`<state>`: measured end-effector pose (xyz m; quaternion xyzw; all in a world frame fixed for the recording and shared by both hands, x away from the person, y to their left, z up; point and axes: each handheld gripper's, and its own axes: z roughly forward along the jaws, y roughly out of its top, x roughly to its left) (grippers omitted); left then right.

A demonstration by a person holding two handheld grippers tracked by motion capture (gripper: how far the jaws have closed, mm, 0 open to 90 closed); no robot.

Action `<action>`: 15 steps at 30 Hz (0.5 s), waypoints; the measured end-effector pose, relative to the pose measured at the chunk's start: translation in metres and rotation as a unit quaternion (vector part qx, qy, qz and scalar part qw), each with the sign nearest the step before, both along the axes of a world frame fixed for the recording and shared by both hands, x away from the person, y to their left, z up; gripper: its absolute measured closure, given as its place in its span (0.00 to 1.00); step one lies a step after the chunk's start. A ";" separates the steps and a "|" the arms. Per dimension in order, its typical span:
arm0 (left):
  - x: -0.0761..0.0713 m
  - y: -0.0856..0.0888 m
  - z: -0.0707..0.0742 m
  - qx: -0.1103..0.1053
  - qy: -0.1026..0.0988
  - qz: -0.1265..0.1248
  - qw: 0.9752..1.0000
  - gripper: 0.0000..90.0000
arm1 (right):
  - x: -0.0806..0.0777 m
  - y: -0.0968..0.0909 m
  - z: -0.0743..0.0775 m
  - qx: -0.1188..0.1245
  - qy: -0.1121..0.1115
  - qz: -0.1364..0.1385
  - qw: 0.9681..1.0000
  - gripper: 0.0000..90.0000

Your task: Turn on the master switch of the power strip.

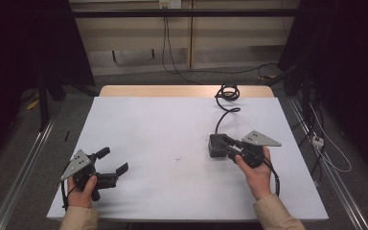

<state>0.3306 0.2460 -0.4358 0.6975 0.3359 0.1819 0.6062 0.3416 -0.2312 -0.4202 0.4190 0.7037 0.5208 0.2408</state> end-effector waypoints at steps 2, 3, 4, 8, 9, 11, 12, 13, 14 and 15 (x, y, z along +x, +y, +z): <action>0.000 0.000 0.000 0.000 0.000 0.000 1.000 0.03 | 0.001 0.001 0.000 0.000 -0.001 -0.001 1.000 0.84; 0.000 0.000 0.000 0.000 0.000 0.000 1.000 0.03 | 0.001 0.001 0.000 -0.002 0.000 0.000 1.000 0.85; 0.000 0.000 0.000 0.000 -0.001 0.000 1.000 0.03 | 0.002 0.001 0.000 -0.003 0.000 0.001 1.000 0.86; 0.000 0.000 0.000 0.000 -0.001 0.000 1.000 0.03 | 0.003 0.002 -0.001 -0.002 0.003 0.001 1.000 0.89; 0.000 0.000 0.000 0.000 0.000 0.000 1.000 0.03 | 0.003 0.002 -0.001 -0.003 0.003 0.002 1.000 0.89; 0.000 0.000 0.000 0.000 0.000 0.000 1.000 0.03 | 0.004 0.002 -0.002 -0.004 0.006 0.000 1.000 0.90; 0.000 0.001 0.000 0.001 0.000 0.000 1.000 0.03 | 0.005 0.002 -0.002 -0.004 0.007 -0.001 1.000 0.90; 0.000 0.001 0.000 0.000 0.000 -0.001 1.000 0.03 | 0.005 0.002 -0.003 -0.005 0.008 -0.001 1.000 0.91; 0.000 0.001 0.000 0.001 0.000 -0.001 1.000 0.03 | 0.006 0.002 -0.003 -0.006 0.009 0.000 1.000 0.91; 0.000 0.001 0.000 0.001 0.000 -0.001 1.000 0.03 | 0.006 0.002 -0.004 -0.007 0.011 -0.001 1.000 0.92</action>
